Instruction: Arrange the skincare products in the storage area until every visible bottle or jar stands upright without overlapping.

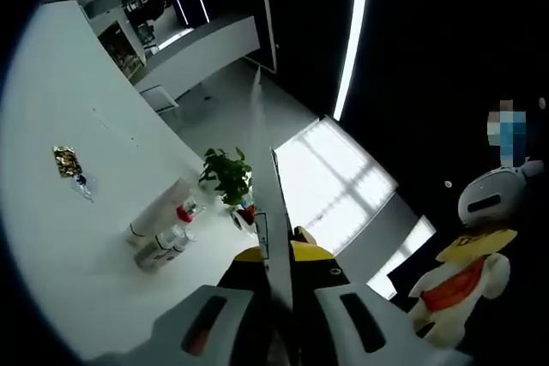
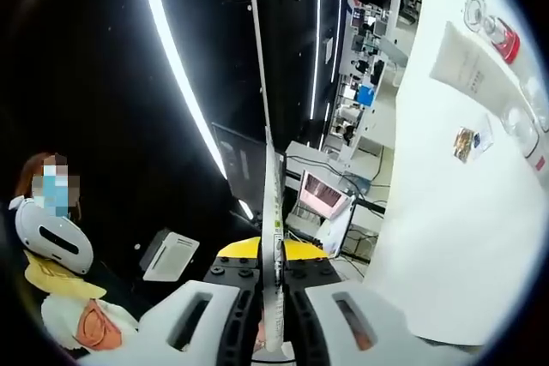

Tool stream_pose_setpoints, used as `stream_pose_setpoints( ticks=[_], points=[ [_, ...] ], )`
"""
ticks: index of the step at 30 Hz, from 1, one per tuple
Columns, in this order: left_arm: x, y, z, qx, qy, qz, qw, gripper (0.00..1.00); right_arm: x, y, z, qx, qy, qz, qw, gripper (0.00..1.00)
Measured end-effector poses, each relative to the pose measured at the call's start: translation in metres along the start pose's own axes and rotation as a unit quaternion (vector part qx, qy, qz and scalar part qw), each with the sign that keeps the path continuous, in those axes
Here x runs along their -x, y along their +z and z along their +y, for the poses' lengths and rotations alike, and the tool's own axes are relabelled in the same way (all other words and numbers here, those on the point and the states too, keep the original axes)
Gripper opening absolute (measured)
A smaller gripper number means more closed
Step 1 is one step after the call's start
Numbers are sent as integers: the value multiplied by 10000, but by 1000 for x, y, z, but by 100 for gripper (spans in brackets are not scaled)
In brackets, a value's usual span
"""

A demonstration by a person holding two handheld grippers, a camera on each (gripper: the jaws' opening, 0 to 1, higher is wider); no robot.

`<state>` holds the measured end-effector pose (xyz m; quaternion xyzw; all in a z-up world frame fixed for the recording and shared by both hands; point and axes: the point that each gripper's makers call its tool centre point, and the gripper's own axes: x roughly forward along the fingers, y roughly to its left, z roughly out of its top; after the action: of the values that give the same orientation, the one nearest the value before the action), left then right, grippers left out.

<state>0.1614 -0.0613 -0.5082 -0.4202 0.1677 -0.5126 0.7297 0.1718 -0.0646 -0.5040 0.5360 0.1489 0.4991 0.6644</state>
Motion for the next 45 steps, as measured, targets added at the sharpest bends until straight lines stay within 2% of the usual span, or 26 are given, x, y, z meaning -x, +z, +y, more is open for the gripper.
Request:
stream_pose_setpoints(
  ticks=[6, 14, 20, 24, 30, 34, 36, 42, 45],
  points=[
    [-4, -3, -2, -296, 51, 139, 9995, 5, 6, 4, 2, -212, 99, -153, 9996, 6],
    [-2, -3, 2, -257, 140, 116, 9995, 8, 6, 15, 3, -191, 88, -248, 9995, 5],
    [0, -8, 11, -133, 314, 82, 9994, 9, 12, 22, -2, 15, -149, -276, 9995, 4],
    [3, -8, 16, 17, 421, 17, 9991, 4, 20, 27, -8, 100, -335, -314, 9989, 4],
    [1, -12, 14, 131, 363, 90, 9992, 0, 26, 27, -20, 231, -654, -352, 9970, 3],
    [-4, -11, 3, 219, 47, 43, 9997, 0, 30, 28, -24, 278, -805, -424, 9955, 2],
    [-6, -11, 4, 234, 32, 63, 9997, 0, 34, 29, -23, 288, -831, -456, 9951, 1],
    [-8, -17, 21, 260, 283, 95, 9992, 0, 41, 29, -24, 238, -924, -558, 9939, 1],
    [-7, -26, 29, 337, 451, 221, 9982, 6, 42, 30, -23, 222, -942, -638, 9933, 1]
  ],
)
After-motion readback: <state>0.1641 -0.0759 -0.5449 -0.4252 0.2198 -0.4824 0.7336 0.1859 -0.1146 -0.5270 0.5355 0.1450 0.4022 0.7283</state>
